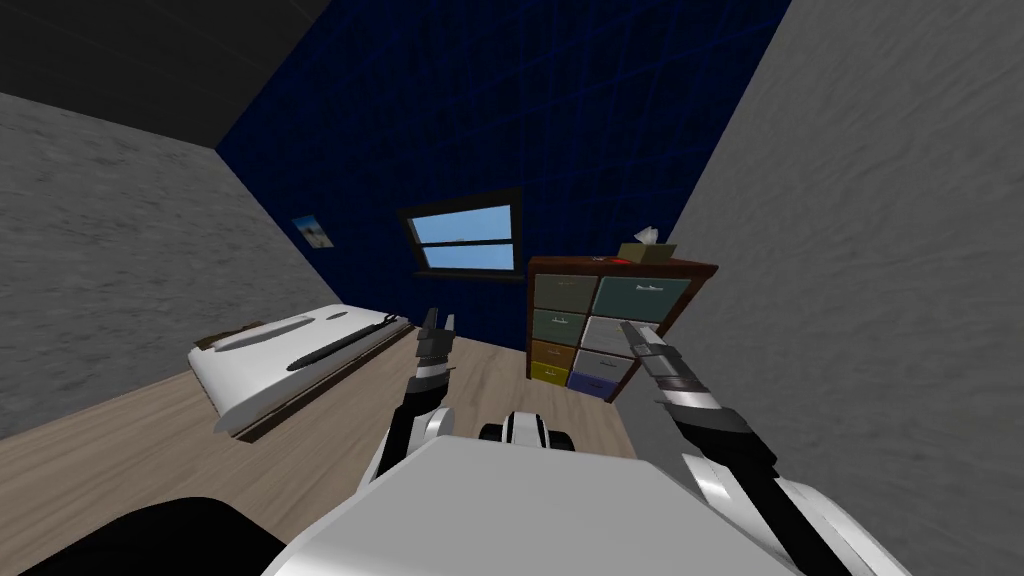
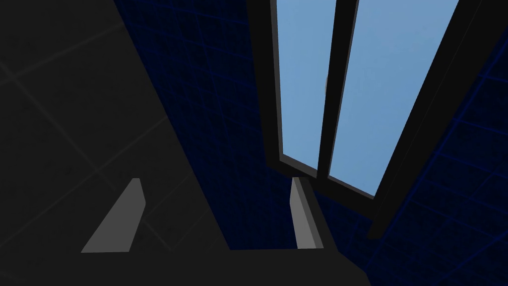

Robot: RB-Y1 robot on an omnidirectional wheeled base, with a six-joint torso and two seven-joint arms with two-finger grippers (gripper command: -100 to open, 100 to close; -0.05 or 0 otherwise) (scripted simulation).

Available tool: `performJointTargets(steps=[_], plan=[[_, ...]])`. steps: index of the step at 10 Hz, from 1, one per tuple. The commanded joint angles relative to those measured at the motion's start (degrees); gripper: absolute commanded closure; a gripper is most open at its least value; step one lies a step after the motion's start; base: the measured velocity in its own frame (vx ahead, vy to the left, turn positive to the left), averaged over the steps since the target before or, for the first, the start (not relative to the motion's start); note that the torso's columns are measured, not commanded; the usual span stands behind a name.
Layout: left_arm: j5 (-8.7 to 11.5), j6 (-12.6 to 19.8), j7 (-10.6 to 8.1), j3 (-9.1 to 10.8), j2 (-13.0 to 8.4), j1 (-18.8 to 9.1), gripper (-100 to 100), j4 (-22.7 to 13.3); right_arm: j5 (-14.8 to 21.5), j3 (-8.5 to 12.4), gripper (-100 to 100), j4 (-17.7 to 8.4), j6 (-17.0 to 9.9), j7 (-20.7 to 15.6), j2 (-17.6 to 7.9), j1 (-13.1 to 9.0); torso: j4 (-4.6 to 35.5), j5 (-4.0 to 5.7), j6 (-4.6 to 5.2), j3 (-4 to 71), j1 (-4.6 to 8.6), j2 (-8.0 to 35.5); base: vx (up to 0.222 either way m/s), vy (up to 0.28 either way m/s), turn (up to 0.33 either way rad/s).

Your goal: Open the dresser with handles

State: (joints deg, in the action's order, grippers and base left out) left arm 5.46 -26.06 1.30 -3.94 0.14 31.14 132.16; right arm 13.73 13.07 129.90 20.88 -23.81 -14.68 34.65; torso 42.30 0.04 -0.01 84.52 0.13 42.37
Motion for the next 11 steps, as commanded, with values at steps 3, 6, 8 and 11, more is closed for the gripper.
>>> performJointTargets(steps=[3, 6, 8, 11], plan=[[0.0, 0.0, 0.0, 0.0, 0.0, 0.0, 0, 0.0, 6.5, 3.0, -100, 1.0, -1.0, -6.2, -1.6, 1.3, 0.0, -0.07, 0.01, 0.1, -0.24, -0.2, 0.11, 0.073, -0.037], [0.0, 0.0, 0.0, 0.0, 0.0, 0.0, 0, 0.0, 12.1, 6.0, -100, 1.8, -2.1, -11.4, -3.4, 2.6, 0.0, -0.04, 0.01, 0.0, -0.16, -0.1, 0.102, 0.076, -0.044], [0.0, 0.0, 0.0, 0.0, 0.0, 0.0, 0, 0.0, 14.9, 7.0, -100, 1.9, -2.5, -14.0, -4.2, 3.0, 0.0, -0.02, -0.01, 0.1, -0.08, -0.1, 0.096, 0.063, -0.015], [0.0, 0.0, 0.0, 0.0, 0.0, 0.0, 0, 0.0, 19.1, 9.0, -100, 2.1, -3.3, -18.0, -5.9, 3.8, 0.0, -0.04, 0.0, 0.0, -0.12, 0.0, 0.091, 0.073, -0.032]])
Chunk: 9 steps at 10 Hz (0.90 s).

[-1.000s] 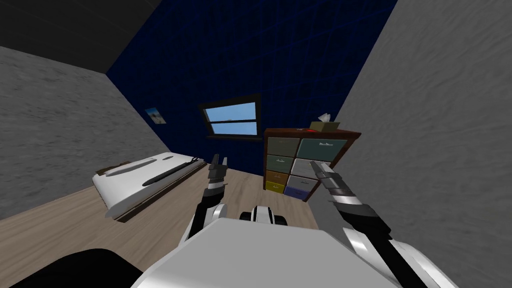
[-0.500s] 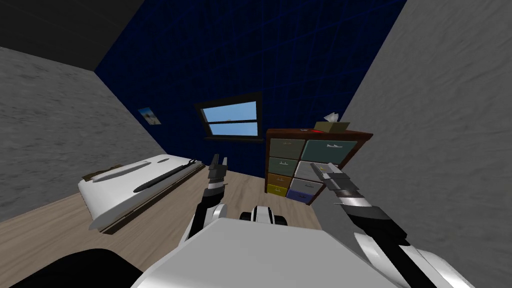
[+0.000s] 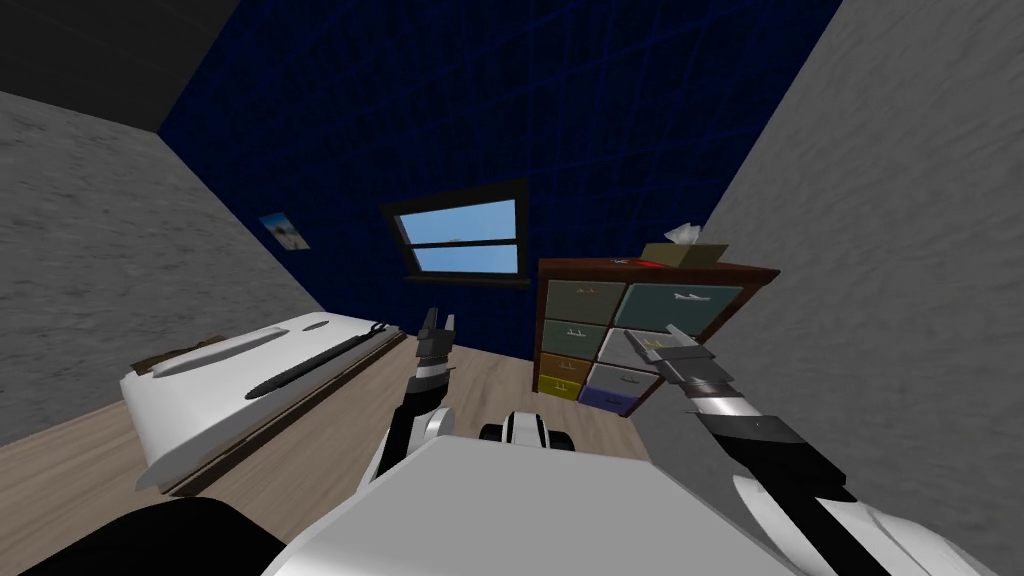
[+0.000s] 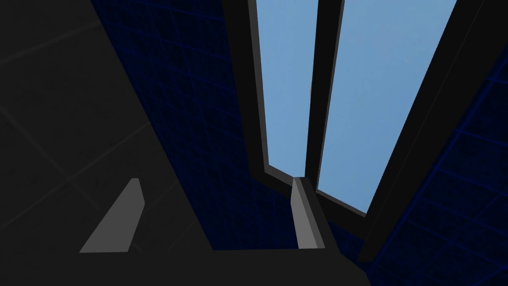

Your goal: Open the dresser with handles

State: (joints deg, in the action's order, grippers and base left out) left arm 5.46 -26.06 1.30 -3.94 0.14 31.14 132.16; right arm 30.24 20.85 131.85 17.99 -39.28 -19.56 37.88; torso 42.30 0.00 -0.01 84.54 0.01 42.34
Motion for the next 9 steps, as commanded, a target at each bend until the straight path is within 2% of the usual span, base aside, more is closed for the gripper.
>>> performJointTargets(steps=[1, 2, 3, 6, 7, 9], plan=[[0.0, 0.0, 0.0, 0.0, 0.0, 0.0, 0, 0.0, 4.4, 2.2, -100, 0.2, -0.8, -4.2, -2.0, 0.9, 0.0, 0.02, 0.01, 0.0, 0.04, 0.0, 0.104, 0.097, -0.048], [0.0, 0.0, 0.0, 0.0, 0.0, 0.0, 0, 0.0, 6.1, 3.2, -100, 0.2, -1.2, -5.9, -3.1, 1.3, 0.0, -0.01, 0.01, 0.1, -0.08, -0.1, 0.129, 0.117, -0.044], [0.0, 0.0, 0.0, 0.0, 0.0, 0.0, 0, 0.0, 6.9, 3.2, -100, 0.2, -1.2, -6.5, -3.1, 1.3, 0.0, -0.04, 0.0, 0.1, -0.12, -0.2, 0.103, 0.063, -0.019], [0.0, 0.0, 0.0, 0.0, 0.0, 0.0, 0, 0.0, 12.4, 6.1, -100, 0.1, -2.4, -11.6, -6.3, 2.3, 0.0, 0.01, 0.01, 0.0, 0.01, 0.0, 0.106, 0.07, -0.039], [0.0, 0.0, 0.0, 0.0, 0.0, 0.0, 0, 0.0, 13.0, 6.1, -100, 0.1, -2.4, -12.1, -6.3, 2.3, 0.0, -0.01, 0.01, 0.1, -0.04, -0.1, 0.094, 0.064, -0.015], [0.0, 0.0, 0.0, 0.0, 0.0, 0.0, 0, 0.0, 16.8, 7.8, -100, 0.1, -3.2, -15.6, -8.4, 3.0, 0.0, 0.0, 0.01, 0.0, -0.01, 0.0, 0.081, 0.078, -0.033]])
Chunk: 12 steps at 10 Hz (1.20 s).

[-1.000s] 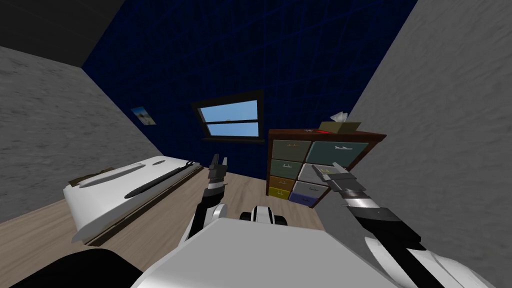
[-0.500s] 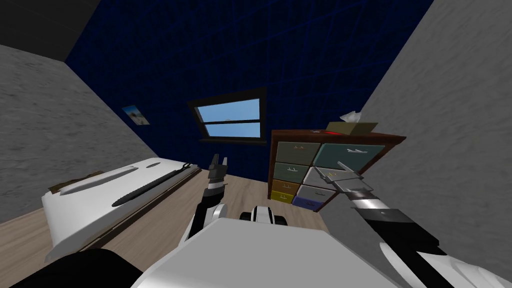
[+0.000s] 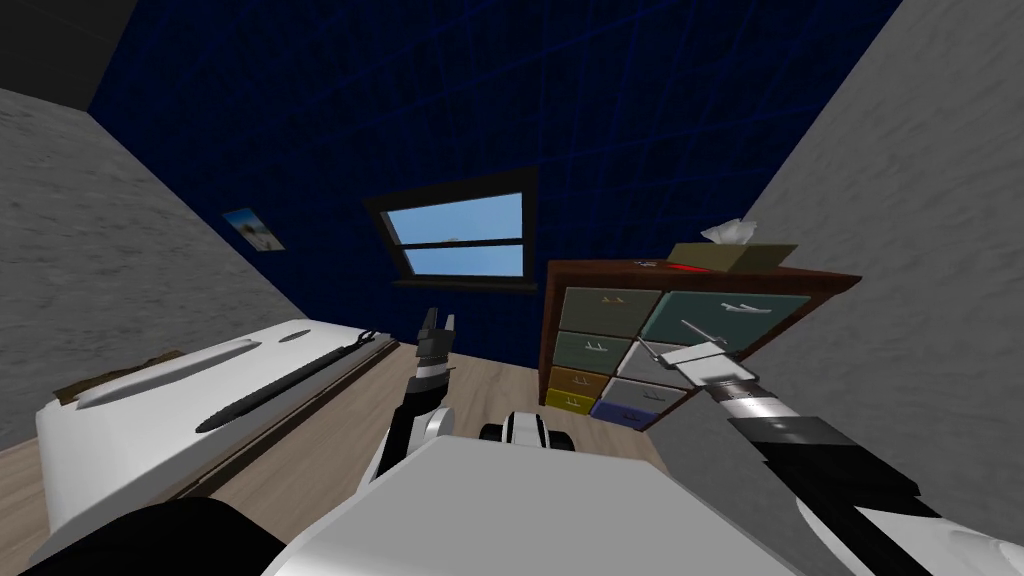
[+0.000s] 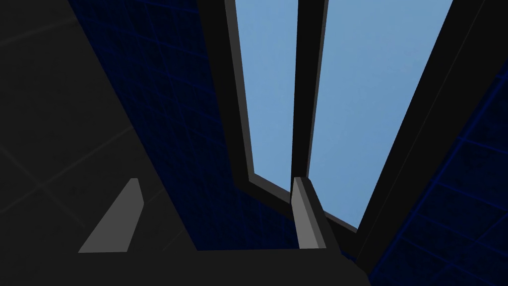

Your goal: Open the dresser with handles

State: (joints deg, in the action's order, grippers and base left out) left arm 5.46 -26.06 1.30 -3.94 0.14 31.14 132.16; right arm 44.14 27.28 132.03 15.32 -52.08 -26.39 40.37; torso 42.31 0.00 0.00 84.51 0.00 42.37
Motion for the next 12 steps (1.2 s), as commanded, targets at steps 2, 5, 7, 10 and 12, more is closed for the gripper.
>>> performJointTargets(steps=[2, 5, 7, 10, 12], plan=[[0.0, 0.0, 0.0, 0.0, 0.0, 0.0, 0, 0.0, 6.2, 3.0, -100, -0.1, -1.2, -6.0, -3.6, 1.1, 0.0, -0.02, -0.01, 0.1, -0.04, -0.2, 0.104, 0.091, -0.041], [0.0, 0.0, 0.0, 0.0, 0.0, 0.0, 0, 0.0, 10.6, 5.0, -100, 0.0, -2.0, -10.0, -6.4, 1.8, 0.0, 0.01, -0.01, 0.1, 0.0, -0.1, 0.11, 0.08, -0.031], [0.0, 0.0, 0.0, 0.0, 0.0, 0.0, 0, 0.0, 12.8, 6.1, -100, 0.1, -2.4, -12.1, -8.1, 2.2, 0.0, 0.02, -0.01, 0.0, 0.07, 0.0, 0.072, 0.058, -0.025], [0.0, 0.0, 0.0, 0.0, 0.0, 0.0, 0, 0.0, 14.6, 6.8, -100, 0.4, -2.8, -13.6, -9.5, 2.7, 0.0, 0.0, -0.01, 0.1, 0.0, -0.1, 0.06, 0.045, -0.021], [0.0, 0.0, 0.0, 0.0, 0.0, 0.0, 0, 0.0, 14.2, 7.8, -100, 0.6, -2.8, -13.3, -10.2, 3.2, -0.1, 0.0, 0.0, 0.1, 0.01, -0.2, 0.088, 0.033, -0.017]])
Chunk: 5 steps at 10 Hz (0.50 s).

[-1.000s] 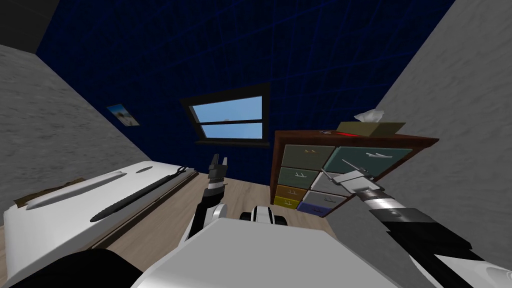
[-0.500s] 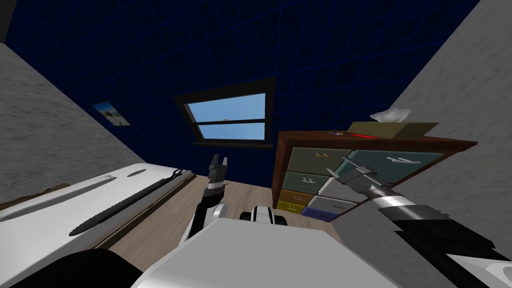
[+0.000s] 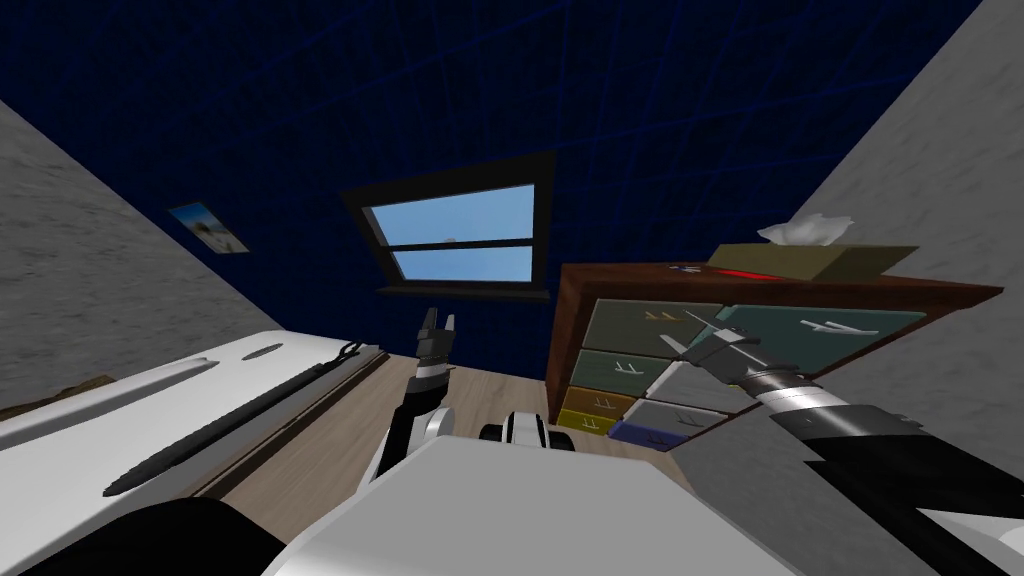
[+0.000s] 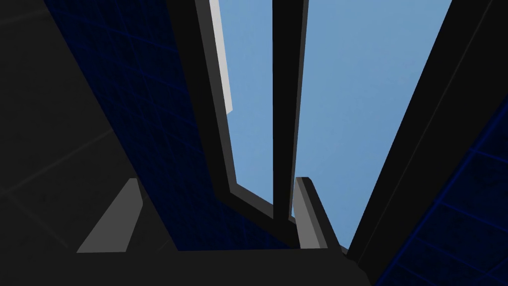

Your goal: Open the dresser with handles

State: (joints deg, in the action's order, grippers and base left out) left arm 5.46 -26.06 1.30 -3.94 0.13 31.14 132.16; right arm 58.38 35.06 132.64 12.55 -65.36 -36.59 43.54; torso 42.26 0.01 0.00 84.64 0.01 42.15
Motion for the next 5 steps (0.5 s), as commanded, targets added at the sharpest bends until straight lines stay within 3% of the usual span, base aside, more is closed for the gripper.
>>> performJointTargets(steps=[1, 2, 5], plan=[[0.0, 0.0, 0.0, 0.0, 0.0, 0.0, 0, 0.0, -0.1, 0.1, 100, 0.0, 0.0, 0.2, -0.1, 0.1, 0.0, 0.0, -0.01, 0.0, 0.04, 0.1, 0.01, 0.004, 0.003], [0.0, 0.0, 0.0, 0.0, 0.0, 0.0, 0, 0.0, -0.2, 0.3, 100, 0.8, 0.2, 0.3, -0.1, 0.4, 0.1, 0.02, 0.0, -0.2, 0.07, 0.3, -0.11, -0.024, -0.083], [0.0, 0.0, 0.0, 0.0, 0.0, 0.0, 0, 0.0, -0.5, 0.5, 100, 1.8, 0.5, 0.5, -0.1, 0.8, -0.2, 0.33, -0.03, -0.2, 0.19, 0.2, -0.204, 0.024, -0.064]])
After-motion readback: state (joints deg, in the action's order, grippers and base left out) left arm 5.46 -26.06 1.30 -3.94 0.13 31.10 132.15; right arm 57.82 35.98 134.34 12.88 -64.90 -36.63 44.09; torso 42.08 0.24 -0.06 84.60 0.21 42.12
